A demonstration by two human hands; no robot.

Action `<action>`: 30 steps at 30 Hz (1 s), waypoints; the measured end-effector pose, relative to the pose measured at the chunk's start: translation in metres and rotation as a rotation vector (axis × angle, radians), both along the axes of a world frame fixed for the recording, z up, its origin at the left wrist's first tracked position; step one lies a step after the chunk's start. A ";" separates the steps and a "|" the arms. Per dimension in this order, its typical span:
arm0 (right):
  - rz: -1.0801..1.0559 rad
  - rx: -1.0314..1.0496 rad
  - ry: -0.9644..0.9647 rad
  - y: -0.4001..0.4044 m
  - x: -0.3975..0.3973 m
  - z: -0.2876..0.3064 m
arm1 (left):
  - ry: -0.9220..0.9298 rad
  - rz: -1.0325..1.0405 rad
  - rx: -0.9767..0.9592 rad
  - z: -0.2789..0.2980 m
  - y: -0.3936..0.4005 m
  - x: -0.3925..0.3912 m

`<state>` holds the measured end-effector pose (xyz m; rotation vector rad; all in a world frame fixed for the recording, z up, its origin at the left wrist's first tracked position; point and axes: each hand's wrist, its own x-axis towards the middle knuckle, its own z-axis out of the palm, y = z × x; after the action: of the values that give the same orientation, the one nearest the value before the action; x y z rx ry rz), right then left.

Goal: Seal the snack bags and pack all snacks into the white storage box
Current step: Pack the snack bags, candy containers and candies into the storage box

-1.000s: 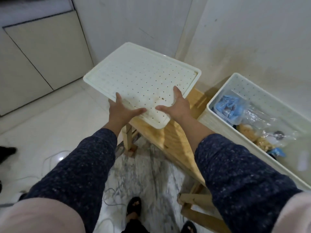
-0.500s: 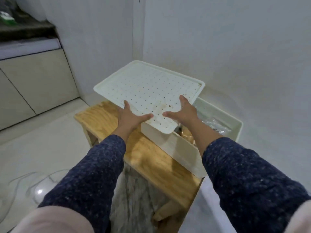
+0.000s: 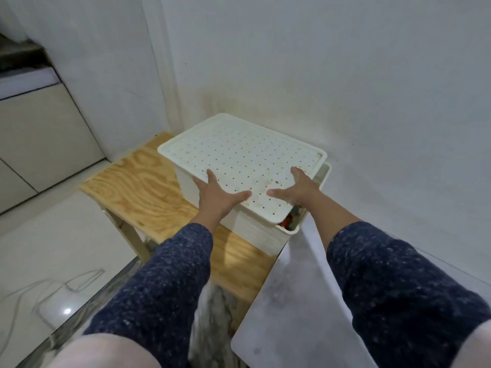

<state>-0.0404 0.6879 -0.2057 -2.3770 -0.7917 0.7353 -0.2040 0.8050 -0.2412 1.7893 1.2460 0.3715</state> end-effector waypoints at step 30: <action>0.158 -0.170 -0.108 -0.050 0.007 -0.038 | 0.510 -0.417 0.356 -0.010 -0.038 0.023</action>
<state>-0.0333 0.6380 -0.2439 -2.5457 -1.0074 0.7702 -0.1814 0.7670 -0.2508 2.4950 1.1393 -0.1230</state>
